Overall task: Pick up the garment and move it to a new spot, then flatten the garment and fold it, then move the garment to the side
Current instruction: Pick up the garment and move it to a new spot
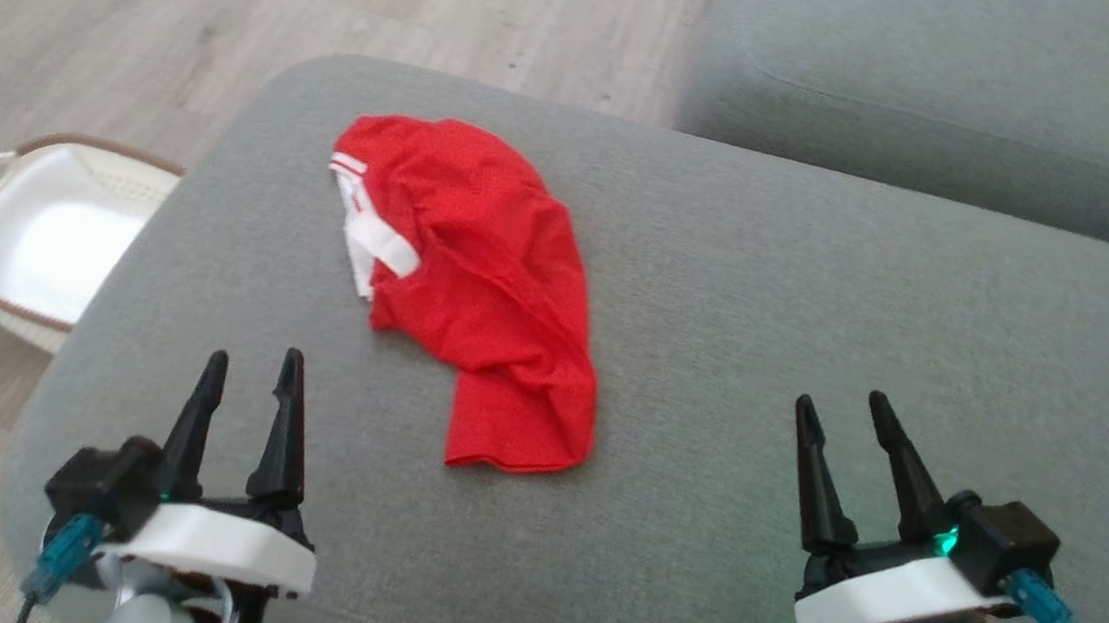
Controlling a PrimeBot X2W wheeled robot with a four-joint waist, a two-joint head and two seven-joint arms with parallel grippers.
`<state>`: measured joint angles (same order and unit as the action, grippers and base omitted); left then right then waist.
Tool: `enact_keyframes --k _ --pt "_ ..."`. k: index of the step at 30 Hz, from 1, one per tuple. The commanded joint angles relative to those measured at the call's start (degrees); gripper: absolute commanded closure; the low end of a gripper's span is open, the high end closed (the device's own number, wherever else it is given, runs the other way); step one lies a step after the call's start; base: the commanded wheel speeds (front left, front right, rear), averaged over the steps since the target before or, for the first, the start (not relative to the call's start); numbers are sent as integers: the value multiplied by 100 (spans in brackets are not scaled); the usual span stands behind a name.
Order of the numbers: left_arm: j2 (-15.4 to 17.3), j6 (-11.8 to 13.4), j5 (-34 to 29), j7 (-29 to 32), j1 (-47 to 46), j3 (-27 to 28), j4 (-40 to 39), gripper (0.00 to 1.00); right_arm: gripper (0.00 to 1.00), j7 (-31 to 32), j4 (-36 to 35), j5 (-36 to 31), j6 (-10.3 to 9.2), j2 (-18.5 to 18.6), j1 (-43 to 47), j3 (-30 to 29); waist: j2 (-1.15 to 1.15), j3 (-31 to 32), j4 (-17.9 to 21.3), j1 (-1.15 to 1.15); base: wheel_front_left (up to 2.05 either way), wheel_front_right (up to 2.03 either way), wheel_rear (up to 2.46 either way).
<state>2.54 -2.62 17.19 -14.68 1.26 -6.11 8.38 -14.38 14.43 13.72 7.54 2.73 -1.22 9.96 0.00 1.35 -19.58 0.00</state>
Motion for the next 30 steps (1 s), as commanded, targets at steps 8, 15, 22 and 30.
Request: enact_keyframes --k 8,15,22,30 --pt "33 -88 -116 -32 -114 350 -195 0 0 -62 -119 149 -5 15 -135 231 0 0 -249 0 0 0 0" --pt "33 -63 17 -32 -194 416 -230 0 0 -62 -96 77 -5 15 -224 176 0 -187 -140 0 0 0 0" --pt "53 -126 -381 -32 -763 514 127 0 0 -62 -181 -81 -5 15 -460 -47 0 -722 97 0 0 0 0" --pt "745 -371 -848 405 -2468 178 1722 0 0 -62 -388 -304 -5 15 -881 -331 0 -1533 389 0 0 0 0"
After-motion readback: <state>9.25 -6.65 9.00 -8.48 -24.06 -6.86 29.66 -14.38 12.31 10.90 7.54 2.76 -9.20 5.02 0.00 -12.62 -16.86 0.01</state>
